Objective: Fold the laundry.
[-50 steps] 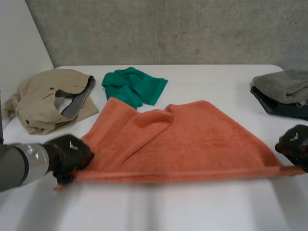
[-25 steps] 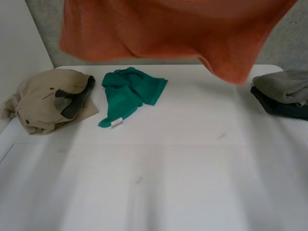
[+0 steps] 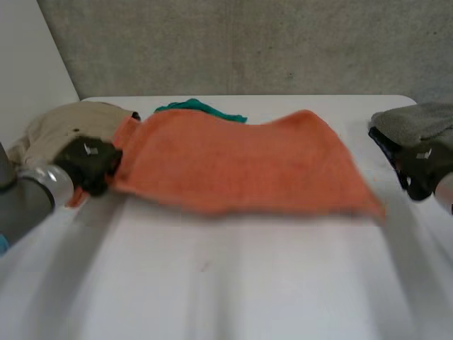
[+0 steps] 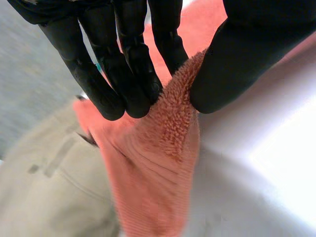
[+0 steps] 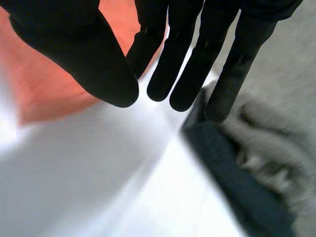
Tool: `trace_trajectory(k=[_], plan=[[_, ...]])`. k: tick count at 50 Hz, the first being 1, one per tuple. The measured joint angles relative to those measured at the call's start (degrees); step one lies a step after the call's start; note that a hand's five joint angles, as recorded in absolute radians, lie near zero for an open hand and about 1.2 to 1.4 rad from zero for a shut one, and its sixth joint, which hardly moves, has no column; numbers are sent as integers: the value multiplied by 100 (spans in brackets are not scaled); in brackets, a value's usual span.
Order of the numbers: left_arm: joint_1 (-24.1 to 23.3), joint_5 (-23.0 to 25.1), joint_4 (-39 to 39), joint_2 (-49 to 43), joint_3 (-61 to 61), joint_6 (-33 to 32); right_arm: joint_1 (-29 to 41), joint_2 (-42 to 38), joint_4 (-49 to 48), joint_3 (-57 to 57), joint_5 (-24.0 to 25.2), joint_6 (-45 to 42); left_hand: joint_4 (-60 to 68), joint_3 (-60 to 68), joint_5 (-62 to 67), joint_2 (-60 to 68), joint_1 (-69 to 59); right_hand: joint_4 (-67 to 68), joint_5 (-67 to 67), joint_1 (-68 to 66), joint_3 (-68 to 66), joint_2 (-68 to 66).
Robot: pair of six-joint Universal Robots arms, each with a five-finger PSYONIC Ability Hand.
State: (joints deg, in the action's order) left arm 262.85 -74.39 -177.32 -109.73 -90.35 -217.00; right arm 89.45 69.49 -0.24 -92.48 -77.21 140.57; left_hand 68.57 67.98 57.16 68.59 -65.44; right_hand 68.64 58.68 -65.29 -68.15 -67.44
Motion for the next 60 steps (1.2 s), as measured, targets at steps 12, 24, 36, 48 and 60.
trace_trajectory(k=[12,24,36,48,60], plan=[[201,400,-549,-872,-4,-348,-126,-377,-352,-280,69,-313,-2026,-1949,-1877,-2061,1879,0,2,0,0,0],[416,625,-698,-826,6,-217,-21,-210,-298,-339,9,-106,-2942,-2864,-2830,-2944,2640,-3233,-3335,2919,3176,3124],[557,711,-619,-619,-136,-270,363,164,-258,-702,767,316,-2944,-2864,-2855,-2944,2641,-3879,-4017,3475,3808,3735],[719,883,-578,-667,-187,-326,489,-506,-660,-772,894,91,-2944,-2864,-2855,-2944,2641,-3879,-4015,3475,3808,3735],[693,868,-571,-813,-150,-368,602,-814,-1691,-924,819,-33,-2944,-2864,-2855,-2944,2641,-3876,-3991,3474,3807,3732]])
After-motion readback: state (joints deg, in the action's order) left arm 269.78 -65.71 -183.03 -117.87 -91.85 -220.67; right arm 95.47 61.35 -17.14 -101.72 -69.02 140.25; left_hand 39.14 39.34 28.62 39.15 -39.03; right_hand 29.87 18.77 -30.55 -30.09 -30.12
